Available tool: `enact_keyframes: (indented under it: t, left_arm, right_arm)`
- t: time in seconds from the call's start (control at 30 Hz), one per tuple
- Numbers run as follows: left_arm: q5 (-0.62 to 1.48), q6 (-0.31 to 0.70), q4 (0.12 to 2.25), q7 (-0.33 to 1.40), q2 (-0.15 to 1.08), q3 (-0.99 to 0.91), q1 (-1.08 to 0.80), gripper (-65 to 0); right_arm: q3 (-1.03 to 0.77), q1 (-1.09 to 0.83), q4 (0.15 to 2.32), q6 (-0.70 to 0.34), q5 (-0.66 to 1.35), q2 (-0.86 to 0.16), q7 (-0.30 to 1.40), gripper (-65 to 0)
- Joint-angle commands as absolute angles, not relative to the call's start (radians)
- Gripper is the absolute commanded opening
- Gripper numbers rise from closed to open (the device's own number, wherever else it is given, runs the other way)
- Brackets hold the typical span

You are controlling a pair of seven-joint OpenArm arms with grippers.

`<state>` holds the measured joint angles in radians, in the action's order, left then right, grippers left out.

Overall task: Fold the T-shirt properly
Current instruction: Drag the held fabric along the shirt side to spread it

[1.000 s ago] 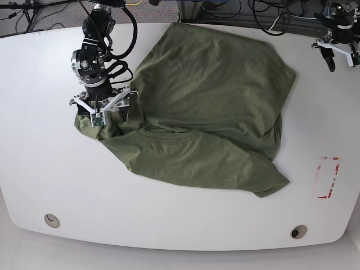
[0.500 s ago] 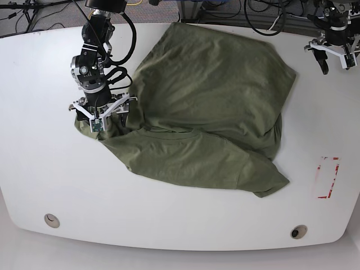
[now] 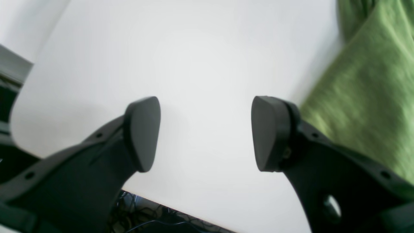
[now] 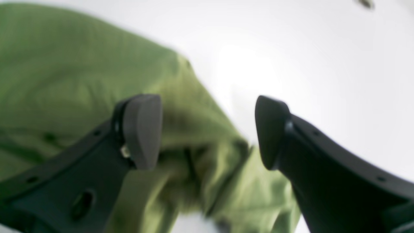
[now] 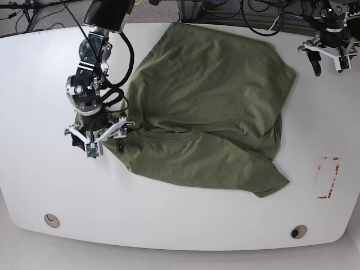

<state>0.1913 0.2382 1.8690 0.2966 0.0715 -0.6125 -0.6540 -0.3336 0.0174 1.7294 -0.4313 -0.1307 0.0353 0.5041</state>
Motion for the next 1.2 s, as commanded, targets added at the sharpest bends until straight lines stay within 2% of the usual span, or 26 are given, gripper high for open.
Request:
enact_keyframes:
  t: [0.0, 0.33, 0.6, 0.93, 1.17]
  left_arm:
    - [0.189, 0.247, 1.885, 0.277, 0.08, -0.619, -0.663, -25.0]
    - [0.197, 0.215, 1.892, 0.273, 0.099, -0.626, -0.667, -23.9]
    - [0.195, 0.225, 1.898, 0.272, 0.109, -0.628, -0.673, -23.8]
    - [0.196, 0.226, 1.901, 0.27, 0.104, -0.622, -0.673, -23.8]
    - [0.2, 0.221, 1.907, 0.27, 0.102, -0.62, -0.667, -23.8]
  right_arm:
    - [-0.349, 0.078, 1.728, -0.438, -0.121, 0.025, 0.471, -21.2]
    - [-0.444, 0.115, 1.611, -0.527, -0.133, 0.03, 0.476, -20.8]
    - [-0.465, 0.116, 1.503, -0.547, -0.122, 0.023, 0.465, -21.4]
    - [-0.466, 0.12, 1.472, -0.586, -0.129, 0.023, 0.467, -21.2]
    - [-0.46, 0.121, 1.447, -0.569, -0.127, 0.016, 0.472, -20.8]
